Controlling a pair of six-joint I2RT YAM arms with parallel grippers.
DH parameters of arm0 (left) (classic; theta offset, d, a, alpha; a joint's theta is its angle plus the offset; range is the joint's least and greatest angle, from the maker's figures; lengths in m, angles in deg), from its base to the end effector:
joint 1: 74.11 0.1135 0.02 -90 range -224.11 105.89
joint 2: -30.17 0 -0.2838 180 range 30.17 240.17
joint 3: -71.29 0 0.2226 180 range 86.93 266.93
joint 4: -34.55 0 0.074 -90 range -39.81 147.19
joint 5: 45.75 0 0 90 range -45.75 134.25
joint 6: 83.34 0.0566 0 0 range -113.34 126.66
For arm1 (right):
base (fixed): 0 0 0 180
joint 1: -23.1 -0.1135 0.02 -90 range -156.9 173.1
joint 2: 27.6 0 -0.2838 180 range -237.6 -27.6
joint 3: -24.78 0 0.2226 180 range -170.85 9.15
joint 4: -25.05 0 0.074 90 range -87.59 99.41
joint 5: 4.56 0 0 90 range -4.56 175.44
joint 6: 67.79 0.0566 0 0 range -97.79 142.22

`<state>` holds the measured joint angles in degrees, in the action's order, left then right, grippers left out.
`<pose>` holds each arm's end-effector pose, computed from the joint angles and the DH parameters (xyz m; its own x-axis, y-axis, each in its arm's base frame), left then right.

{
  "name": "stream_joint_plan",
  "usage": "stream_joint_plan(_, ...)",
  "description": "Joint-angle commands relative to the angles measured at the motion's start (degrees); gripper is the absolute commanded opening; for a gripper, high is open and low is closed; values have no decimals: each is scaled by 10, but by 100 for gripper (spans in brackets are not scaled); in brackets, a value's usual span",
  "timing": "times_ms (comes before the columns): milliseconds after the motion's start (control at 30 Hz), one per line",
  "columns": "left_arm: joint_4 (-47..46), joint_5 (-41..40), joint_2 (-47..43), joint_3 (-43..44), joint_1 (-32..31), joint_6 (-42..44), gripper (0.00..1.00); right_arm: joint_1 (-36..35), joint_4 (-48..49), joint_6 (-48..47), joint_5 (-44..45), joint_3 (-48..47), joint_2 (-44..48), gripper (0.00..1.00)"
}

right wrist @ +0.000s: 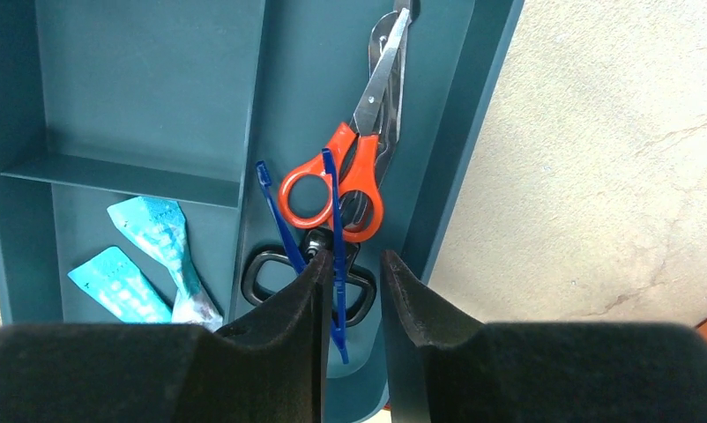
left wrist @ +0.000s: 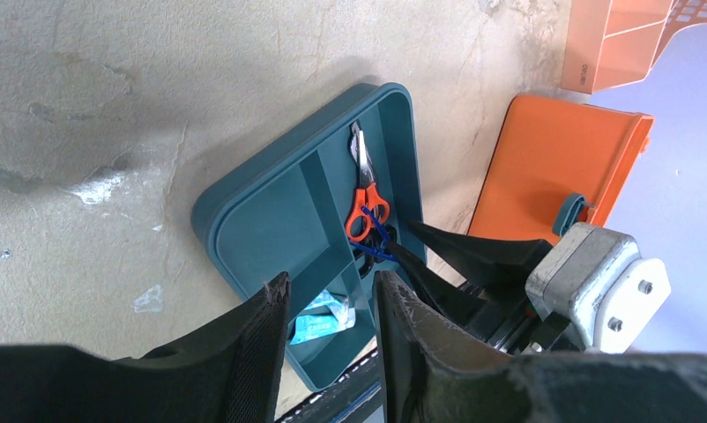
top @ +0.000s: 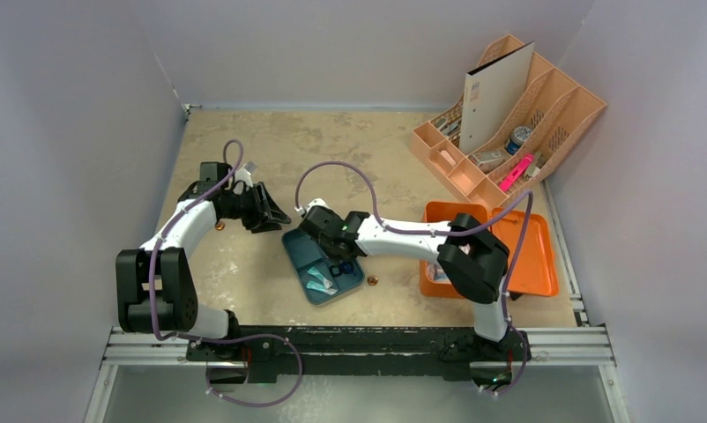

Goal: Organize the medicine kit
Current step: Adjust the medical item in the medicine box compartment, then pick up the medical item at the center of the board.

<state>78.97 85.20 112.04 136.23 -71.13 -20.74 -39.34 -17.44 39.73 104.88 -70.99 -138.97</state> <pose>0.2504 -0.0241 0.2272 -0.9044 -0.3951 -0.1610 -0.1596 0.6632 -0.7313 0.2041 0.3505 0.2098 -0.6017 -0.5394 -0.5891 -0.6014 0.7913 -0.1103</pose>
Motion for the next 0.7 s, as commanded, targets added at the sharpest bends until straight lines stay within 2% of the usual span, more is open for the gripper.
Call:
stream_joint_plan(0, -13, 13, -2, 3, 4, 9, 38, 3, -10, 12, -23, -16, 28, 29)
stream_joint_plan(200, -3, 22, -9, 8, 4, 24, 38, 17, -20, 32, -57, -1, 84, 33)
stream_joint_plan(400, 19, 27, -29, 9, 4, 42, 38, 28, -18, -16, -90, 75, 167, 45)
stream_joint_plan(500, 20, 34, -39, 3, 4, 43, 39, 36, -22, -32, -88, 123, 210, 47)
stream_joint_plan(667, 19, 42, -53, -6, 4, 46, 49, 44, -9, -55, -101, 203, 271, 50)
